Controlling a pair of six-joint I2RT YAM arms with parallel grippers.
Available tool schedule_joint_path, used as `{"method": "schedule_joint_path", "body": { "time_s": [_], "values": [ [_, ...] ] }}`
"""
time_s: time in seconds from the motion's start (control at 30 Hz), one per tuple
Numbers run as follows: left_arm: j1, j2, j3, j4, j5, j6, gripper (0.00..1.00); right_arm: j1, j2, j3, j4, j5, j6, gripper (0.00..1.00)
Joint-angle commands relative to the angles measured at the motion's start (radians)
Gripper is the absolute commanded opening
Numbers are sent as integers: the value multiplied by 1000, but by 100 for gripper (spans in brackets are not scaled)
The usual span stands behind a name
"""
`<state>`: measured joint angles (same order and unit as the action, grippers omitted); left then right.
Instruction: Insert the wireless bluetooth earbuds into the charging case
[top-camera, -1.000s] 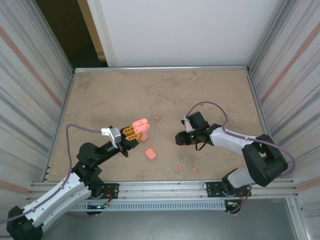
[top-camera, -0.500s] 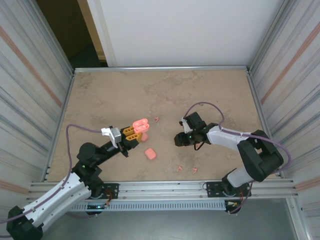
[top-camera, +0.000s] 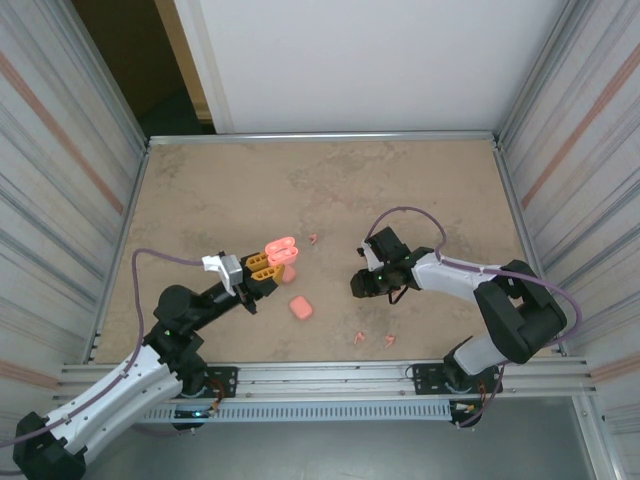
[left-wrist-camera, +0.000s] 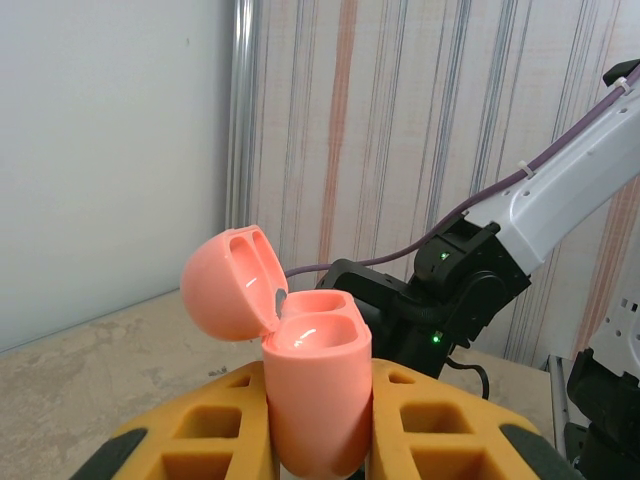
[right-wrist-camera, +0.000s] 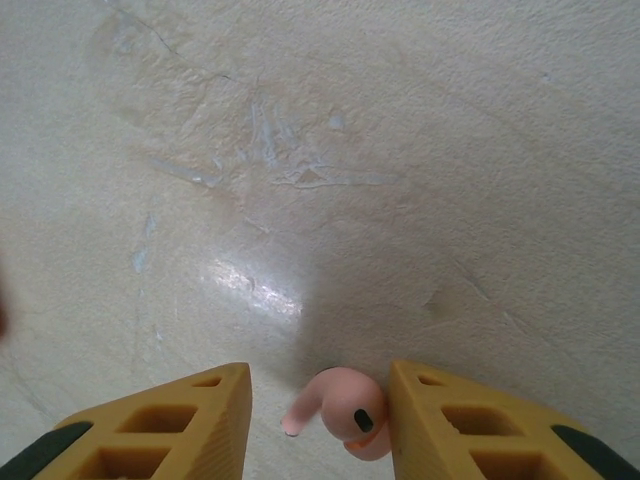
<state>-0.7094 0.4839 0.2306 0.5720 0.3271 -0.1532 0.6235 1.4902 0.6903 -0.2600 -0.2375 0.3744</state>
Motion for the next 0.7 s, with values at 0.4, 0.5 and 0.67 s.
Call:
{"method": "schedule_joint_path", "body": {
  "time_s": [0.4,0.5,0.67],
  "values": [
    [-8,-6,-10,4,-16,21,0,16,23,5,-32,31,-22,25],
    [-9,-5,-8,4,-16,22,0,19,30,8,-34,32,-23,23],
    [-7,-5,-10,2,-16,21,0,22,27,12,-39,37,-26,18]
  ]
}}
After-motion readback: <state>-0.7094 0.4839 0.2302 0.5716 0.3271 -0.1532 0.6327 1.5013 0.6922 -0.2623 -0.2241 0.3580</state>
